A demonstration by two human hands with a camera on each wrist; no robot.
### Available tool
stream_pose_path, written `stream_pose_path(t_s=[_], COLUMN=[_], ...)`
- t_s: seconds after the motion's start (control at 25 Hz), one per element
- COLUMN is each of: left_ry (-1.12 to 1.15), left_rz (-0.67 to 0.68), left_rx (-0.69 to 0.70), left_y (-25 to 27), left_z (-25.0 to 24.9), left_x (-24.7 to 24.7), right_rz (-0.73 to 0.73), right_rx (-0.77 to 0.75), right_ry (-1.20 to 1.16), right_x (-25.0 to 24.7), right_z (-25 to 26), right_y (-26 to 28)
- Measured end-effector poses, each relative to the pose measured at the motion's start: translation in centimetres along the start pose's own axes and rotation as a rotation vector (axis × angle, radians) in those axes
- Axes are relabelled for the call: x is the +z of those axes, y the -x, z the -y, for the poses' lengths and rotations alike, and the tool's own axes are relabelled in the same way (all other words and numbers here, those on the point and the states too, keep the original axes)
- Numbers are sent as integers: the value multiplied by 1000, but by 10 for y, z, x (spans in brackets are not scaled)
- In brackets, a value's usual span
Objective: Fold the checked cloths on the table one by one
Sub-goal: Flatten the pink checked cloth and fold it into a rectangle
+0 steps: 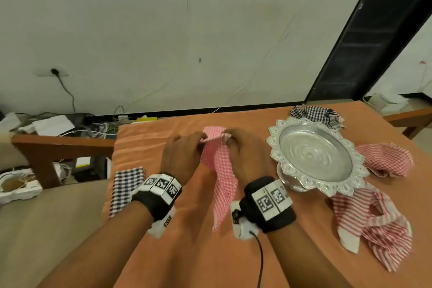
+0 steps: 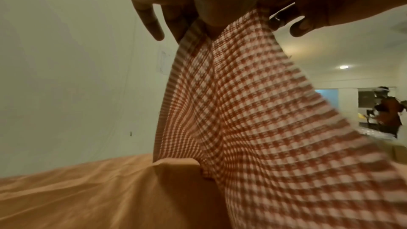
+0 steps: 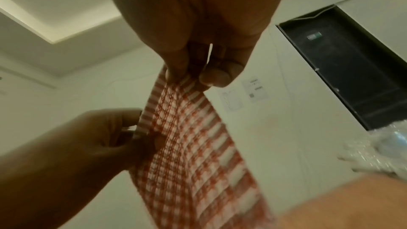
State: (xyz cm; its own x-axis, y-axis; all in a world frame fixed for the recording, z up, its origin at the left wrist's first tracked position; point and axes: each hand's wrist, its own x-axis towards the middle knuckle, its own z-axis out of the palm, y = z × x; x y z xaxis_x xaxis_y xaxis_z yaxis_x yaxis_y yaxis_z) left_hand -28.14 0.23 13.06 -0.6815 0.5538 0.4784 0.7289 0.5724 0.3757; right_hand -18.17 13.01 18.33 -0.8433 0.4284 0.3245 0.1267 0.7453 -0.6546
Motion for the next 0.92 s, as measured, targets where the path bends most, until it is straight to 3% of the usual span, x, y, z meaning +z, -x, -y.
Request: stream_pose_path(t_s=[0.12,0.2,0.4,0.72,0.92], left_ry=[26,33,-79,-240,-35], left_rz=[-65,-70,-8,-104,-69], left_rx=[-128,-205,-248,-279,-350], left_y=[14,19,68,152,201], left_z=[-12,-8,-12,10,50], left_x=[-41,-59,-126,-202,-206], right_rz=[-105,-210,-376,-429,-313], right_rx=[-89,-99,-125,-44,89], right_ry=[-45,-68,-26,35,63], right_x=[-52,-79,-144,-185,-193], right_z=[35,38,17,-32,-60], right_y=[10,5,20,84,124])
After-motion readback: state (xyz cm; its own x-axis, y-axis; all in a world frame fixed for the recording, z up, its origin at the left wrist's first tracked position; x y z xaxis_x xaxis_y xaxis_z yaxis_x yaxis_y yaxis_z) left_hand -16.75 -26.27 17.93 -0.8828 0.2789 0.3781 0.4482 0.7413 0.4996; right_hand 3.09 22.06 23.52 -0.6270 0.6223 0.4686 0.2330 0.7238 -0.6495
